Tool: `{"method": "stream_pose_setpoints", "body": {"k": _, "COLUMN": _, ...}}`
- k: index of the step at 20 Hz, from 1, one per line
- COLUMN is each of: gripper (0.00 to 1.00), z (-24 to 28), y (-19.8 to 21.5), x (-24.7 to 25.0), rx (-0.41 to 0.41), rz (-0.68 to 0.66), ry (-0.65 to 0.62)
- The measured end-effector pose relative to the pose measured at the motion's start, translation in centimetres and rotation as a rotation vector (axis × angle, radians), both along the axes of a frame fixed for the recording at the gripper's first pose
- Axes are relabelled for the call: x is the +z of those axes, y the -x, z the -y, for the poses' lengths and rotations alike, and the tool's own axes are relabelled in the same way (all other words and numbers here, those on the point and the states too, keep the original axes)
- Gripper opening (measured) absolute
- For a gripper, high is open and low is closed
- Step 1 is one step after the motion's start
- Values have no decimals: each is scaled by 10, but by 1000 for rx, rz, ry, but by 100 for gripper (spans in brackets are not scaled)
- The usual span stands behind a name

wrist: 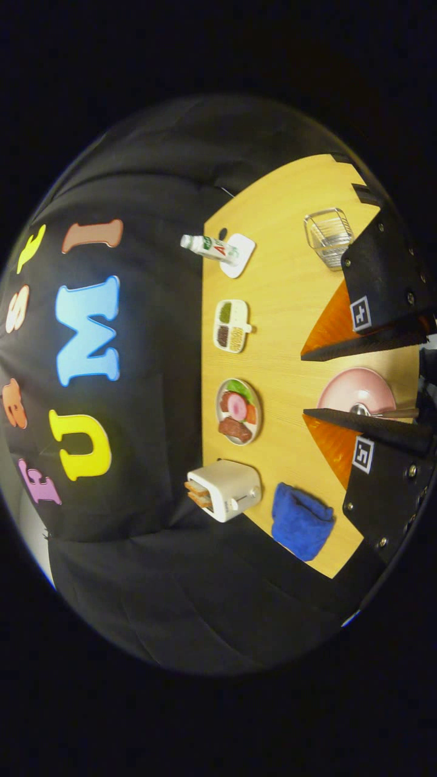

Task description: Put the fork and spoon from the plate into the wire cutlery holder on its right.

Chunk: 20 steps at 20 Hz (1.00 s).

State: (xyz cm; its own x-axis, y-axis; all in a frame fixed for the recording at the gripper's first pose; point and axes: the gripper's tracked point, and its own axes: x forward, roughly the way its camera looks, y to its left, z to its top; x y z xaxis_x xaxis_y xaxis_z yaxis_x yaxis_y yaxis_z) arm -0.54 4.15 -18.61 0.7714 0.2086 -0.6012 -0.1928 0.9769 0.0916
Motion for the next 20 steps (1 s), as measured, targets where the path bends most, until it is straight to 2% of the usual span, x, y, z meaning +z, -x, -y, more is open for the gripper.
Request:
{"method": "stream_pose_setpoints", "body": {"k": 4, "gripper": 48, "z": -6, "y": 25, "x": -55, "rx": 39, "rz": -217, "ry": 10}}
{"method": "stream_pose_setpoints", "body": {"k": 10, "gripper": 49, "z": -20, "y": 59, "x": -106, "rx": 86, "rz": -434, "ry": -7}}
{"method": "stream_pose_setpoints", "body": {"k": 20, "gripper": 48, "z": -34, "y": 93, "x": -156, "rx": 139, "rz": -632, "ry": 41}}
